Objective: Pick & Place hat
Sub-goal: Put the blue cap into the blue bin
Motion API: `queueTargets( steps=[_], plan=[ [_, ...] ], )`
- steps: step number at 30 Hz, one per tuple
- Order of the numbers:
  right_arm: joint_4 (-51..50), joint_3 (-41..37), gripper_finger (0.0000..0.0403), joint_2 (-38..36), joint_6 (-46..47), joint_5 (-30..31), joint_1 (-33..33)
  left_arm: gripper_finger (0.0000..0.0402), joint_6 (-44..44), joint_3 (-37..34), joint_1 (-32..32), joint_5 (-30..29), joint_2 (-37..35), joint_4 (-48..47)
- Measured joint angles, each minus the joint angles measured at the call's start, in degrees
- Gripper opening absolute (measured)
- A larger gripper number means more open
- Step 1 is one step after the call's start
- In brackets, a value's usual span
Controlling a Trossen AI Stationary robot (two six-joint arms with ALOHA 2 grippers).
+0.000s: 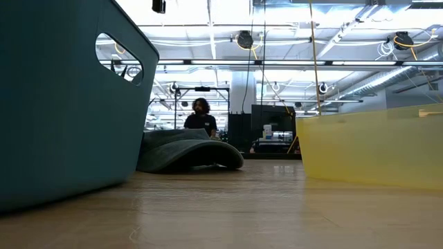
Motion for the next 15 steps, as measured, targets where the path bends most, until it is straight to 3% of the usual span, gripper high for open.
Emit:
queueTargets(
  steps=[9,15],
  plan=[
    [8.3,0.0,0.0,0.0,2.9,-10.9,0.0,0.0277,-2.6,0.0,0.0,5.4,0.5,6.8],
    [13.7,0.0,0.0,0.0,2.8,-21.6,-1.4,0.03,-3.9,0.0,0.0,5.9,0.6,10.9]
  ],
)
